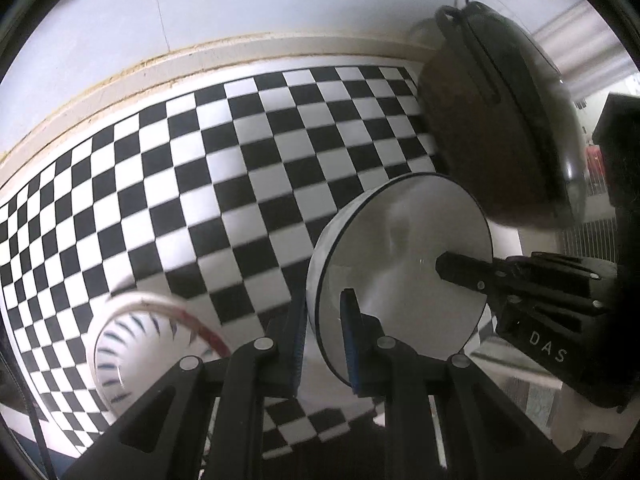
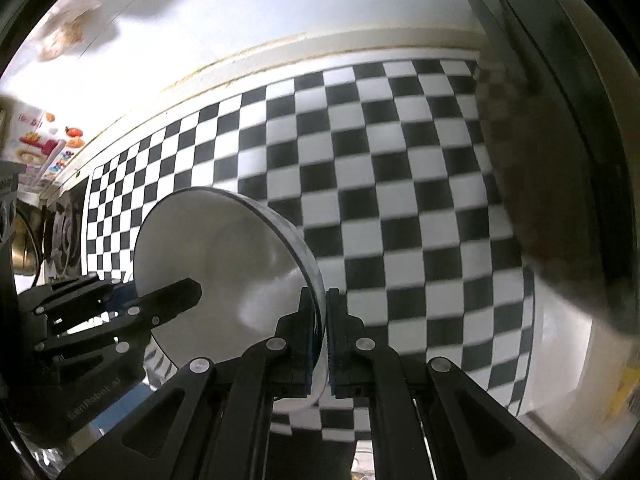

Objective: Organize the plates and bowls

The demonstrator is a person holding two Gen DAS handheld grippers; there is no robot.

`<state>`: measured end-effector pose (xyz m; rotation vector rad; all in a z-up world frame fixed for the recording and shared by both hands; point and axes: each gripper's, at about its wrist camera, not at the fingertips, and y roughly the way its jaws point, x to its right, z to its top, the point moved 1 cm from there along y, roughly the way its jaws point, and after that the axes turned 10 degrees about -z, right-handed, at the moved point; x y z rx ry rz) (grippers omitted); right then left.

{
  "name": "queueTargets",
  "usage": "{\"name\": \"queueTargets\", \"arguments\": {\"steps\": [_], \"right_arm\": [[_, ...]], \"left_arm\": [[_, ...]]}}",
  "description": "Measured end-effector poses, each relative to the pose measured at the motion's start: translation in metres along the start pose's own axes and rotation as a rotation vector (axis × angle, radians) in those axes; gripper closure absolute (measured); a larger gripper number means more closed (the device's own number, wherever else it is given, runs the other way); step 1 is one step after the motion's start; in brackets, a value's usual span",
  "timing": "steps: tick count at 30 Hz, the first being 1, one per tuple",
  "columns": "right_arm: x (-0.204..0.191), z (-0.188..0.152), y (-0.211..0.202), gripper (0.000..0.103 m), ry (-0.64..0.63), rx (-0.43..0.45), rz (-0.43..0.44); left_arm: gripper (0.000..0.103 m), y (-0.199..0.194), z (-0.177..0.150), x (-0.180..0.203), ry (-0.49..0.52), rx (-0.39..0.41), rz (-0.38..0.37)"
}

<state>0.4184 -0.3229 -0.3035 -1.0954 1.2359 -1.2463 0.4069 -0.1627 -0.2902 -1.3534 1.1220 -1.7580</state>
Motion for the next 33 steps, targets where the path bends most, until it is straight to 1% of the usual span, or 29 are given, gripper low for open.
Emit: {"name": "queueTargets", "arguments": {"steps": [6, 12, 22, 30, 33], "right_arm": [[-0.005, -0.044, 0.005, 0.096, 0.016, -0.019, 0.041], [-0.005, -0.061, 0.024, 0.096, 0.032, -0.052, 0.062], [-0.005, -0.071, 0.051, 0.096, 0.025, -0.109, 0.066], [-0.006, -0.077, 0.068, 0.096, 0.014, -0.145, 0.068], [-0.007, -0.077, 0.071, 0.096, 0.01, -0.147, 0.066]], "left_arm": [[0.088, -0.002, -0.028, 0.0, 0.017, -0.028, 0.013], [0.088, 0.009, -0.044, -0.003, 0.017, -0.063, 0.023], [0.088, 0.032, -0.059, -0.012, -0.02, -0.108, 0.035], [0.088, 0.045, -0.063, -0.018, -0.04, -0.135, 0.047], [0.088, 0.048, -0.063, -0.02, -0.04, -0.131, 0.053]]}}
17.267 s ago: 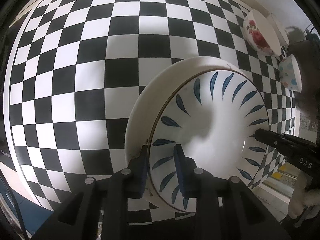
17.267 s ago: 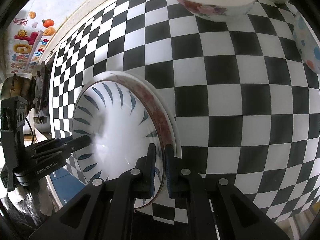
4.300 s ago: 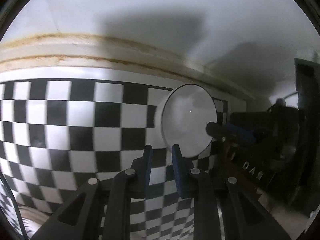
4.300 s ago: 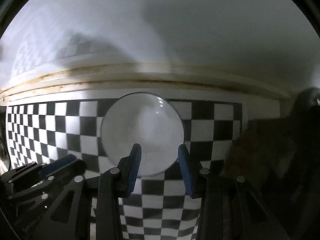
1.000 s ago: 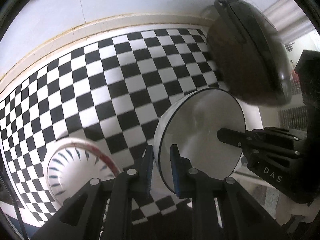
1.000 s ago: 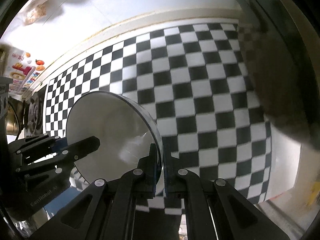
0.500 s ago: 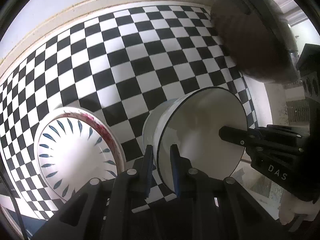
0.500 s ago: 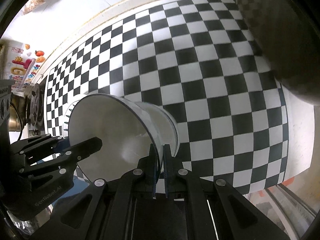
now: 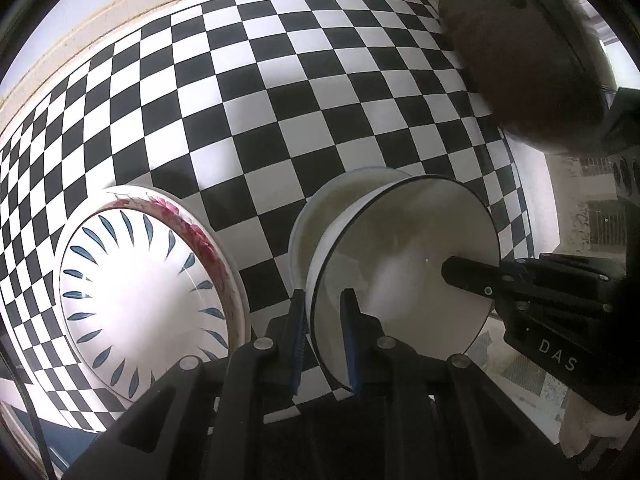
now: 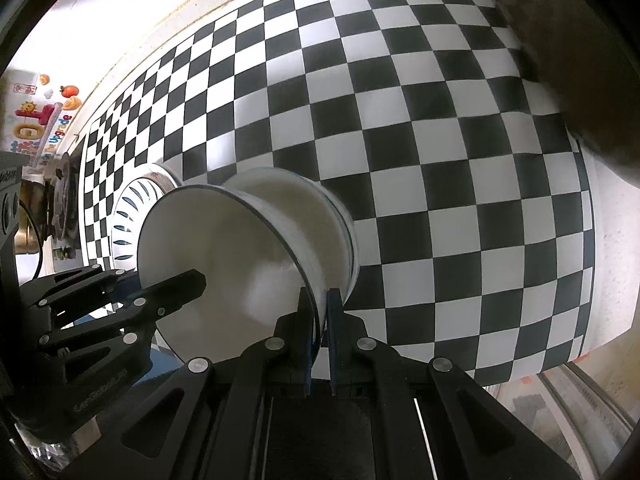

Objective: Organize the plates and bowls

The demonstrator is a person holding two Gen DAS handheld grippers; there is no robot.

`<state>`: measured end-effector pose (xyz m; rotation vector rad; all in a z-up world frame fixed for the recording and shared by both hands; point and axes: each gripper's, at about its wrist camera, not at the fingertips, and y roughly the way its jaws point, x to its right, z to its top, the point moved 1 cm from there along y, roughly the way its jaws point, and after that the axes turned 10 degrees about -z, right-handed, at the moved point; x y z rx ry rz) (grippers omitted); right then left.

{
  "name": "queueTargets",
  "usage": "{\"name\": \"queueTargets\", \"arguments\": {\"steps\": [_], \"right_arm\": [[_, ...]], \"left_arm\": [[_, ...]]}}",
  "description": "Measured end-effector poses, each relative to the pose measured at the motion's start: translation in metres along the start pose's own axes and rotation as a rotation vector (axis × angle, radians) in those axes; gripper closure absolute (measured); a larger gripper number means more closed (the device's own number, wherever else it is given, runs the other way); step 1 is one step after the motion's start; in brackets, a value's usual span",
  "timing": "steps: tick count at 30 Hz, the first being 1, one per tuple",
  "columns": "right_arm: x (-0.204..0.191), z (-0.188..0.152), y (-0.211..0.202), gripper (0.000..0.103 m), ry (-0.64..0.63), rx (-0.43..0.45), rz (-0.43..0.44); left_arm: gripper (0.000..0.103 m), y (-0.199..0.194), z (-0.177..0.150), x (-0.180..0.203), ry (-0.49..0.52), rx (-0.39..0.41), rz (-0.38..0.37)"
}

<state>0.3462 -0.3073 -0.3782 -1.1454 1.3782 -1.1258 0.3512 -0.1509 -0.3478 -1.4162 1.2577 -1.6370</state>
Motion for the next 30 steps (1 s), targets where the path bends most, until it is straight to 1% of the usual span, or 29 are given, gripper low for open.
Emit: {"name": "queueTargets", "arguments": {"steps": [13, 21, 30], "right_arm": [[0.001, 0.012, 0.008, 0.096, -0.001, -0.021, -0.007], [0.0, 0.017, 0.013, 0.096, -0.001, -0.042, -0.003], [0.003, 0.018, 0.01, 0.094, 0.016, -0.078, 0.007]], "left_arm": [[0.088, 0.013, 0.008, -0.009, -0.03, -0.023, 0.011], [0.088, 0.013, 0.012, -0.013, -0.055, -0.029, 0.011], [0.088, 0.016, 0.011, -0.01, -0.038, -0.052, 0.031]]}}
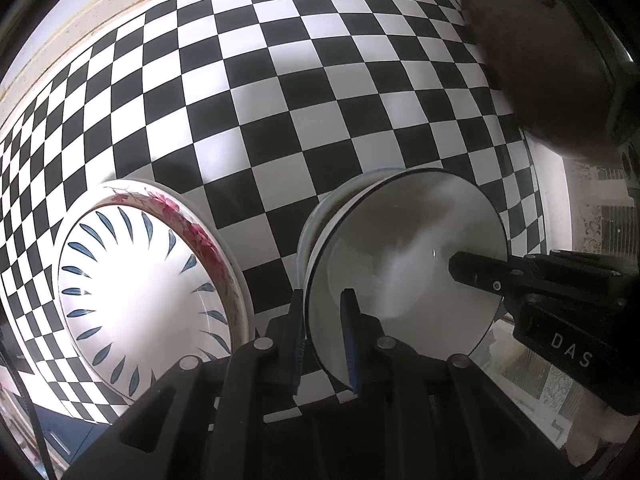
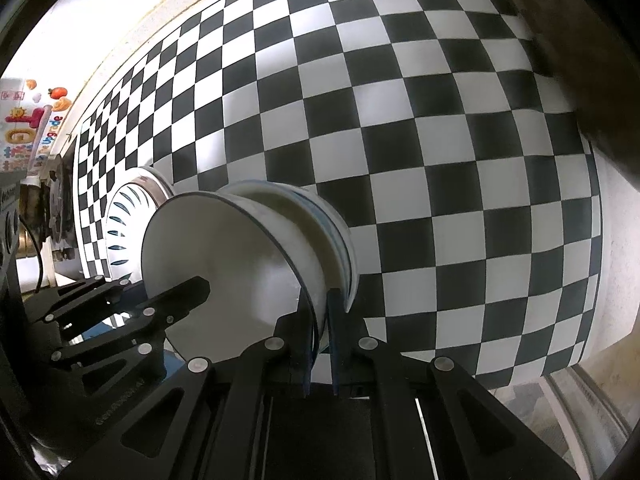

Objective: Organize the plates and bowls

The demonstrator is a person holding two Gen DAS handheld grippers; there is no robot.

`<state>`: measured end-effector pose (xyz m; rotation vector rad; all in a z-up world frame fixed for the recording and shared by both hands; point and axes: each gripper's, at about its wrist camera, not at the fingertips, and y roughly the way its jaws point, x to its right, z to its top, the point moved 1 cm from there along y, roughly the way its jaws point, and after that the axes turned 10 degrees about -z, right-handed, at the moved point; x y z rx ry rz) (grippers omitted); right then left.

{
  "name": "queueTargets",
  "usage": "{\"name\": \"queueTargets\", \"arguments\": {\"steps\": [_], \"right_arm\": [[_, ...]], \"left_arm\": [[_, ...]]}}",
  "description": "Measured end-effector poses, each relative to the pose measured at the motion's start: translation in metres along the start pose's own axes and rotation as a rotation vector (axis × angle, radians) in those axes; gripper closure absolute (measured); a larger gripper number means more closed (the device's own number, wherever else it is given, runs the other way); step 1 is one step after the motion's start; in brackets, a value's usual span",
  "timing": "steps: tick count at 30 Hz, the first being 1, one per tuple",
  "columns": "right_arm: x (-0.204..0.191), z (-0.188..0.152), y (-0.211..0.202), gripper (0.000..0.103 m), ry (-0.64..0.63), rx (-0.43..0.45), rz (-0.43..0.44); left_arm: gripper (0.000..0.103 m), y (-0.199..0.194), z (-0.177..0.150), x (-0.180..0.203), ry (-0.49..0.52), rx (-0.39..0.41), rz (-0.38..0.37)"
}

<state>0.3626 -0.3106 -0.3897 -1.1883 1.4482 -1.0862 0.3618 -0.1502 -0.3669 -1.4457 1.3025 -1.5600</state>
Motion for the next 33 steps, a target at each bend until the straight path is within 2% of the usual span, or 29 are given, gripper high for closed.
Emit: {"name": "queueTargets", "arguments": {"steps": [9, 17, 33], "right_arm": [[0.002, 0.002, -0.004, 0.086, 0.029, -0.019, 0.017], [-0.002, -0.002, -0.01, 0.086, -0.013, 0.007, -0.027], [0.003, -0.007, -0.014, 0.087, -0.002, 0.02, -0.024]], "left_arm": [[0.088, 0.002, 0.0, -0.005, -0.023, -0.015, 0.003], [0.088, 0.0, -0.001, -0.004, -0.024, -0.007, 0.006], [0.088, -0.014, -0.006, 0.001, -0.009, 0.031, 0.013]]}}
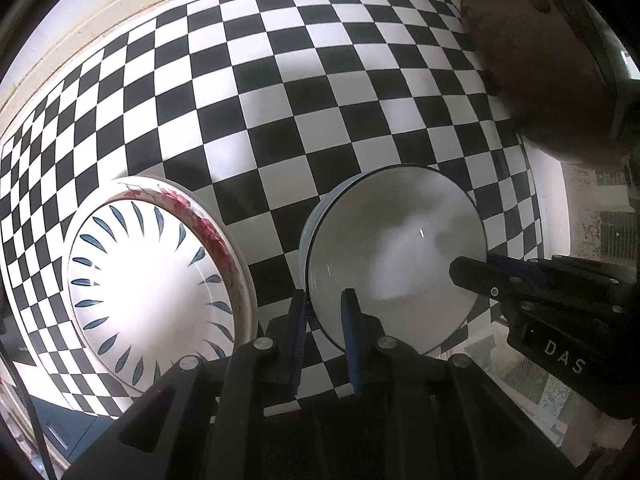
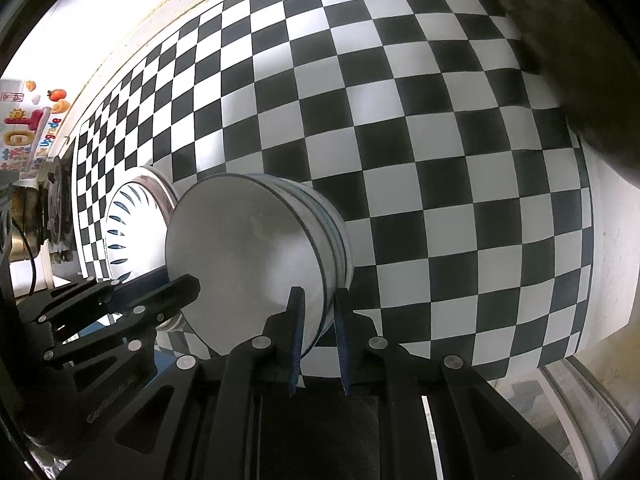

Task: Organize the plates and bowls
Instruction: 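Open the right gripper and lift it away from the bowl stack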

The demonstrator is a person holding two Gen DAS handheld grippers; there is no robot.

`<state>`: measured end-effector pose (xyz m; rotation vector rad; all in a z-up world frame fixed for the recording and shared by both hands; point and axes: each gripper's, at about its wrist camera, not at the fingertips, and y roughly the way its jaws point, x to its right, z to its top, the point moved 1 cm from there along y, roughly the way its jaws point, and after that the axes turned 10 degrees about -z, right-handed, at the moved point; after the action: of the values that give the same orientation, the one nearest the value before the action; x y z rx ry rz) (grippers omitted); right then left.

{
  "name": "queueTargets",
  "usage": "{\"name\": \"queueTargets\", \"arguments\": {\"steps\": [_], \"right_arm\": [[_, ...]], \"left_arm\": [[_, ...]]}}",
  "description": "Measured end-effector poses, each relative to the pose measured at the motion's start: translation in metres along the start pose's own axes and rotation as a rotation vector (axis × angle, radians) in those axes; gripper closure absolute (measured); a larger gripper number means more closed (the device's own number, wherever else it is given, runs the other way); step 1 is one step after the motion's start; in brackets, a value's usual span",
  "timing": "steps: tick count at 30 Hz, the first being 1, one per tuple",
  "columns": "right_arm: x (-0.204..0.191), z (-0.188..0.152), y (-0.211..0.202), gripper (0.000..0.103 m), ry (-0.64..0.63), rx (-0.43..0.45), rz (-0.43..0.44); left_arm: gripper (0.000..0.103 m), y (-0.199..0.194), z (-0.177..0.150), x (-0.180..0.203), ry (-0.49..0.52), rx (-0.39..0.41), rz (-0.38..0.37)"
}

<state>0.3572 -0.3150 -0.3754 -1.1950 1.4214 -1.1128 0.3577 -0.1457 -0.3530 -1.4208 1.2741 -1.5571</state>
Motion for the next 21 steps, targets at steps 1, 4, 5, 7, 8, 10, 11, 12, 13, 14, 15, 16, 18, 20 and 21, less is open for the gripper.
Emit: {"name": "queueTargets", "arguments": {"steps": [1, 4, 5, 7, 8, 10, 11, 12, 13, 14, 15, 16, 18, 20, 21], "right_arm": [[0.0, 0.0, -0.002, 0.087, 0.0, 0.004, -0.002], [-0.002, -0.004, -0.011, 0.086, -0.009, 0.035, -0.026], [-0.003, -0.006, -0.015, 0.086, -0.013, 0.046, -0.039], [-0.004, -0.012, -0.025, 0.086, -0.015, 0.07, -0.052], [-0.005, -0.014, -0.03, 0.077, -0.015, 0.079, -0.064], [-0.006, -0.021, -0.041, 0.051, -0.016, 0.102, -0.079], [-0.005, -0.024, -0.048, 0.041, -0.012, 0.122, -0.075], [-0.005, -0.028, -0.056, 0.039, -0.009, 0.139, -0.079], [-0.004, -0.031, -0.062, 0.039, -0.007, 0.154, -0.079], [-0.004, -0.034, -0.069, 0.039, -0.004, 0.17, -0.08], [-0.003, -0.038, -0.076, 0.039, -0.001, 0.185, -0.086], [-0.003, -0.042, -0.084, 0.038, 0.0, 0.2, -0.089], [-0.003, -0.05, -0.098, 0.03, 0.005, 0.228, -0.091], [-0.005, -0.057, -0.11, 0.024, 0.004, 0.253, -0.102], [-0.007, -0.062, -0.118, 0.024, 0.004, 0.271, -0.111]], "left_arm": [[0.088, -0.003, -0.001, 0.001, 0.003, 0.008, 0.003], [0.088, -0.017, -0.004, 0.005, 0.023, 0.041, 0.015], [0.088, -0.022, -0.006, 0.007, 0.031, 0.055, 0.022], [0.087, -0.035, -0.01, 0.01, 0.044, 0.081, 0.033], [0.087, -0.04, -0.011, 0.011, 0.049, 0.09, 0.034], [0.087, -0.055, -0.017, 0.014, 0.057, 0.121, 0.036], [0.087, -0.059, -0.019, 0.017, 0.06, 0.132, 0.04], [0.087, -0.067, -0.022, 0.018, 0.064, 0.147, 0.046], [0.084, -0.073, -0.024, 0.019, 0.066, 0.157, 0.051], [0.082, -0.079, -0.026, 0.02, 0.069, 0.168, 0.051], [0.08, -0.085, -0.029, 0.02, 0.071, 0.182, 0.054], [0.08, -0.089, -0.031, 0.021, 0.073, 0.192, 0.06], [0.08, -0.098, -0.036, 0.022, 0.077, 0.211, 0.067], [0.079, -0.105, -0.041, 0.023, 0.08, 0.217, 0.077], [0.076, -0.109, -0.043, 0.024, 0.079, 0.221, 0.079]]}}
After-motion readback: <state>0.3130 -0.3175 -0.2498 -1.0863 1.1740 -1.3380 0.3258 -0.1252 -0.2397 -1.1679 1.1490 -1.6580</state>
